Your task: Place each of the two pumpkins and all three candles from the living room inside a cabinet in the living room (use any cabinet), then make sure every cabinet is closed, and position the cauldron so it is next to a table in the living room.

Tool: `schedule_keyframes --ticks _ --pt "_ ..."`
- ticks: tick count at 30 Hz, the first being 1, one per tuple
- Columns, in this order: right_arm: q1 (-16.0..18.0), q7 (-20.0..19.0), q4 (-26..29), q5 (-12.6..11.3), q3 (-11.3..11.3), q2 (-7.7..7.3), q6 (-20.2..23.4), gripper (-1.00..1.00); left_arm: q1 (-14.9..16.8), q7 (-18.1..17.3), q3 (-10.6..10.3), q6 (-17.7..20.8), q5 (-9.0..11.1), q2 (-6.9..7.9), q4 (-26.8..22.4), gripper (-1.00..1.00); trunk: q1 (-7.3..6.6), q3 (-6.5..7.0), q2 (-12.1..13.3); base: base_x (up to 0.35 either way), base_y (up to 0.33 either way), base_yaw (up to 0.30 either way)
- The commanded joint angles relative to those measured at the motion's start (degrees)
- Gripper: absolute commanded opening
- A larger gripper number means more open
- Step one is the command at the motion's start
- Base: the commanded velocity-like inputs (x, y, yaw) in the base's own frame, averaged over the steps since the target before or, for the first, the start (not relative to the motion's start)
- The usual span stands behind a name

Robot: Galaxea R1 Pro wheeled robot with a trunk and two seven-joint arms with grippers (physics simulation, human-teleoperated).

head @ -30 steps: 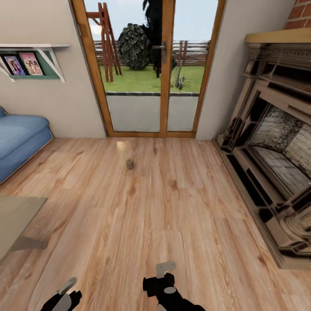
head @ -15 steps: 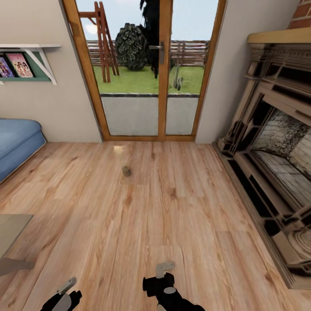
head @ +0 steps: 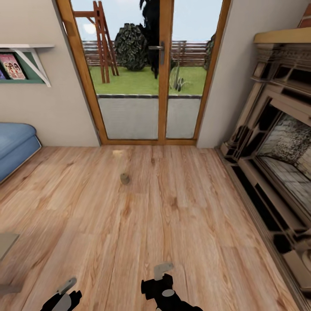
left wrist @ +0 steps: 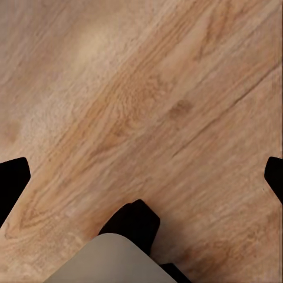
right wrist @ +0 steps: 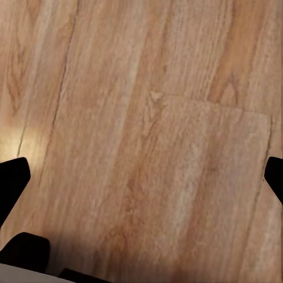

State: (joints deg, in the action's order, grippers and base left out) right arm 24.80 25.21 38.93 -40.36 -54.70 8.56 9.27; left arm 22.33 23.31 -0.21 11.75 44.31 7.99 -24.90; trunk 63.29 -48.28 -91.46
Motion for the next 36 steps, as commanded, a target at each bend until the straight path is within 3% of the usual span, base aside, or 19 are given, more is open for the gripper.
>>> schedule_keyframes --ticks 1,36 --pt "0.1 0.5 0.1 -0.2 -0.3 -0.03 0.2 1.0 0.0 0.3 0.0 0.3 0.3 0.01 -0.2 1.0 0.03 -0.05 0.0 0.331 0.0 0.0" --pt "0.1 0.5 0.1 -0.3 -0.3 -0.12 0.1 1.0 0.0 0.3 0.0 0.3 0.3 -0.03 -0.2 1.0 0.03 -0.05 0.0 0.331 0.0 0.0"
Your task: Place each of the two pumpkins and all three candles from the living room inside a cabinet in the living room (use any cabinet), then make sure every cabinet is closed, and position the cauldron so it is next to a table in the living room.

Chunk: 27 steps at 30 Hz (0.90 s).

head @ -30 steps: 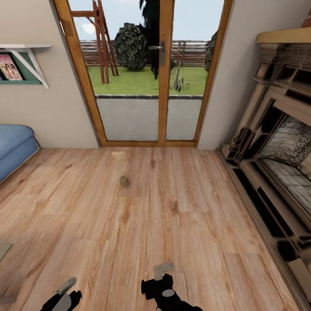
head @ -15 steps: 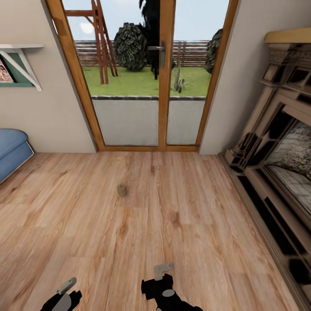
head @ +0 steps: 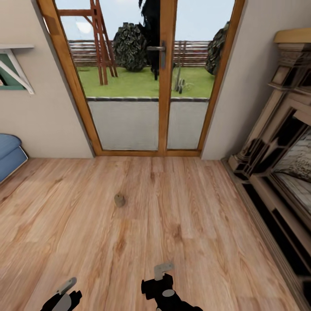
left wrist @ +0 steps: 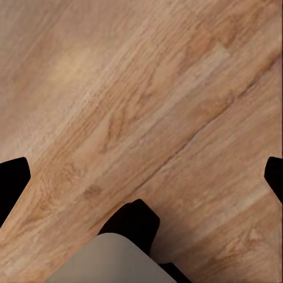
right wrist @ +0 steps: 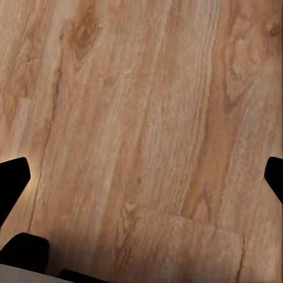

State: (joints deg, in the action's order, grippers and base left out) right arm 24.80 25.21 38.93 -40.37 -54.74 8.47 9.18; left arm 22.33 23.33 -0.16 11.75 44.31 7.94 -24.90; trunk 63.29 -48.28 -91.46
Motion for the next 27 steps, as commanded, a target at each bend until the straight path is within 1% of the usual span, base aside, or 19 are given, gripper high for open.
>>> schedule_keyframes --ticks 1,27 --pt "0.1 0.5 0.1 -0.2 -0.3 -0.03 0.2 1.0 0.0 0.3 0.0 0.3 0.2 0.0 -0.2 1.0 0.03 -0.05 0.0 0.331 0.0 0.0" --pt "0.1 0.5 0.1 -0.3 -0.2 -0.03 0.1 1.0 0.0 0.3 0.0 0.3 0.2 0.0 -0.2 1.0 0.03 -0.14 0.0 0.331 0.0 0.0"
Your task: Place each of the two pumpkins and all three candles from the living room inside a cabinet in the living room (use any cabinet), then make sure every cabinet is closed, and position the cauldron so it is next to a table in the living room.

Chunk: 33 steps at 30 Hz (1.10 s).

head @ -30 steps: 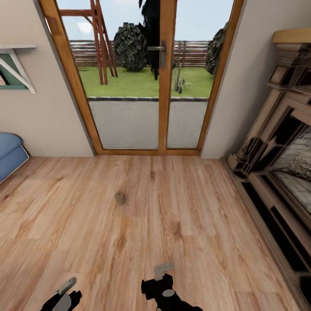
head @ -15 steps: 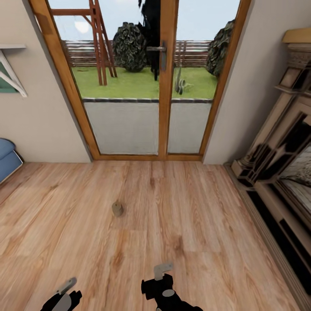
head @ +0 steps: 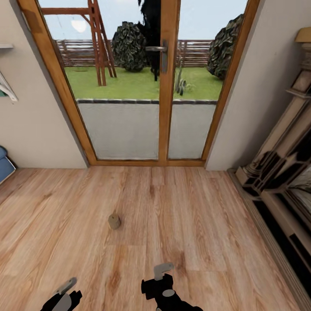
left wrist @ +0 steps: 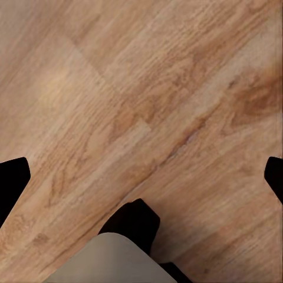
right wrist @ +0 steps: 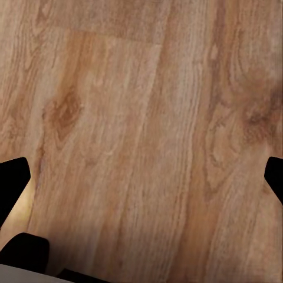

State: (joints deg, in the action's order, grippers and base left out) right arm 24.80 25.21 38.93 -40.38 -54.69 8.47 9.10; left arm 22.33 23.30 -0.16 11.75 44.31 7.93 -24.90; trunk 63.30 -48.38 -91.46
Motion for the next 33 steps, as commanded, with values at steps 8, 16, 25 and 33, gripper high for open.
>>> schedule_keyframes --ticks 8,16,25,33 --pt "0.1 0.5 0.1 -0.3 -0.3 -0.03 -0.9 1.0 0.0 0.3 0.0 0.3 0.2 0.06 -0.2 1.0 0.03 -0.3 0.0 0.331 0.0 0.0" --pt "0.1 0.5 0.1 -0.4 -0.3 -0.03 -1.7 1.0 0.0 0.3 0.0 0.3 0.2 0.07 -0.2 1.0 0.03 -0.59 0.0 0.331 0.0 0.0" --pt "0.1 0.5 0.1 -0.4 -0.3 -0.03 -1.7 1.0 0.0 0.3 0.0 0.3 0.2 0.07 -0.2 1.0 0.03 -1.06 0.0 0.331 0.0 0.0" --pt "0.1 0.5 0.1 -0.4 -0.3 -0.03 -1.7 1.0 0.0 0.3 0.0 0.3 0.2 0.07 -0.2 1.0 0.03 -1.5 0.0 0.323 0.0 0.0"
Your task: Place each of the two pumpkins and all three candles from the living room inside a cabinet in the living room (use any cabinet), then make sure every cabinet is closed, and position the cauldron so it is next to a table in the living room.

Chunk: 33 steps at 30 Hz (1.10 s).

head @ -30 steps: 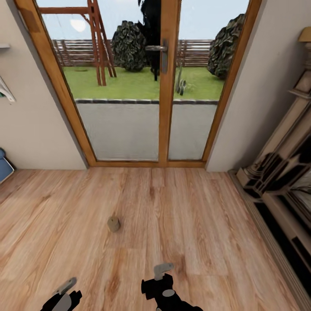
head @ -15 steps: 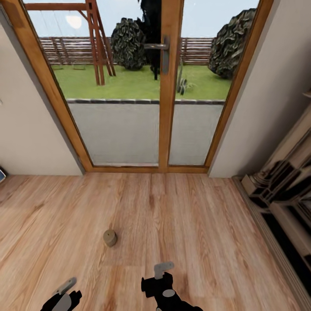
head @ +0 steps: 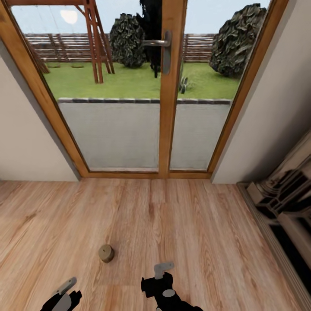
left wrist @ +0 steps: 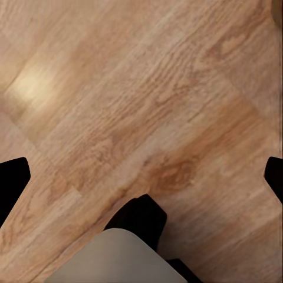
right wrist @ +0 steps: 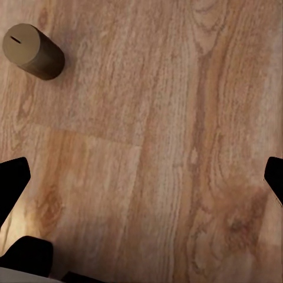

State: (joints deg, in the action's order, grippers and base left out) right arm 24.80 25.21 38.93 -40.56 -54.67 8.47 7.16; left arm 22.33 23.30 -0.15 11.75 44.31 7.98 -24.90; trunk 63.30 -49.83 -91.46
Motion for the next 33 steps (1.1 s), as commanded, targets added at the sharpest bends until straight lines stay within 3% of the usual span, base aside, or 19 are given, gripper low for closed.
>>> schedule_keyframes --ticks 1,9,14,17,20,33 --pt "0.1 0.5 0.1 -0.2 -0.3 -0.03 0.2 1.0 0.0 0.3 0.0 0.3 0.3 0.01 -0.2 1.0 0.03 -0.1 0.0 0.315 0.0 0.0" --pt "0.1 0.5 0.1 -0.1 -0.3 -0.03 0.2 1.0 0.0 -1.1 0.0 0.5 0.3 0.19 -0.3 1.0 0.03 -0.49 0.0 0.3 0.0 0.0" --pt "0.1 0.5 0.1 -0.2 -0.3 -0.03 0.2 1.0 0.3 -8.4 0.2 1.1 0.1 0.53 -0.6 1.0 0.03 -0.71 0.0 0.316 0.0 0.0" --pt "0.1 0.5 0.1 -0.1 -0.3 -0.03 0.2 1.0 0.6 -14.4 0.3 1.8 0.2 2.29 -2.0 1.0 0.03 -0.84 0.0 0.258 0.0 0.0" --pt "0.1 0.5 0.1 -0.1 -0.3 -0.03 0.2 1.0 0.7 -17.1 0.2 2.2 0.2 3.12 -3.7 1.0 0.03 -0.97 0.0 0.089 0.0 0.0" --pt "0.1 0.4 0.1 -0.1 -0.3 -0.03 0.2 1.0 0.6 -18.6 0.1 1.4 -0.1 3.44 -4.5 1.0 0.03 -1.53 0.0 0.008 0.0 0.0"
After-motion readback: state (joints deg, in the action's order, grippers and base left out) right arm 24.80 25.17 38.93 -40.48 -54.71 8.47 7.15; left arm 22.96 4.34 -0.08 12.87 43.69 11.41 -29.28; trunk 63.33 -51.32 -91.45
